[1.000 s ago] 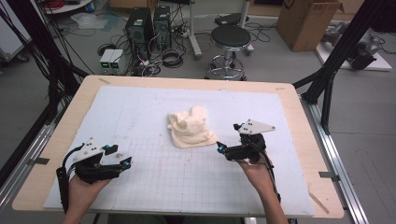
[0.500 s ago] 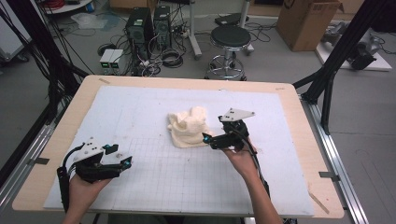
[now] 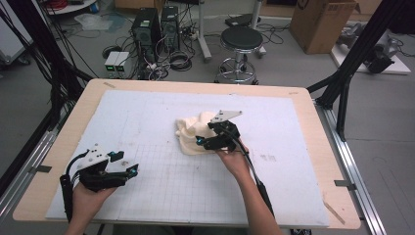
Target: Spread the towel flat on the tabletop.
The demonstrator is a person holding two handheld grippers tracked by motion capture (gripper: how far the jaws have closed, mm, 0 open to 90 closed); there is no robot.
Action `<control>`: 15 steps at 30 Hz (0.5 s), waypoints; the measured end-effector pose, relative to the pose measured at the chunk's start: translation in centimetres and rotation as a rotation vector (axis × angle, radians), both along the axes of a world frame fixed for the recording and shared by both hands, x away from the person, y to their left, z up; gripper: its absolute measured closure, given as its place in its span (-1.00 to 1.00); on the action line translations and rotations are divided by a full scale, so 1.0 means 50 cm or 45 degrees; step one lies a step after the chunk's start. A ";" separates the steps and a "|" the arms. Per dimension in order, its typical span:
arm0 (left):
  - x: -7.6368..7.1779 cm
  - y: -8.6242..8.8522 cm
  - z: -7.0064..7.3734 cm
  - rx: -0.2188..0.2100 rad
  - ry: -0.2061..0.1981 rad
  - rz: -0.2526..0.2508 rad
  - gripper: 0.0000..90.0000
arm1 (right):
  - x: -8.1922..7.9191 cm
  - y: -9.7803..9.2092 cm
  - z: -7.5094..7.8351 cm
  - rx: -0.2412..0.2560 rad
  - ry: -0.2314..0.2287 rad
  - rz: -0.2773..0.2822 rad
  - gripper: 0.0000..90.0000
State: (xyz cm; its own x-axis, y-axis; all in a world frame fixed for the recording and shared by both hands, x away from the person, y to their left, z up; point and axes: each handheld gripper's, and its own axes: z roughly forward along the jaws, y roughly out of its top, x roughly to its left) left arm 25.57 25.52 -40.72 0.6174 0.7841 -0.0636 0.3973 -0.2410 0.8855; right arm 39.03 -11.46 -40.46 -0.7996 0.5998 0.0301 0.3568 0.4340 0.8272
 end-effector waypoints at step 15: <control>0.001 -0.005 -0.004 0.007 0.005 -0.003 -0.41 | 0.039 0.037 -0.063 -0.097 0.055 -0.034 0.29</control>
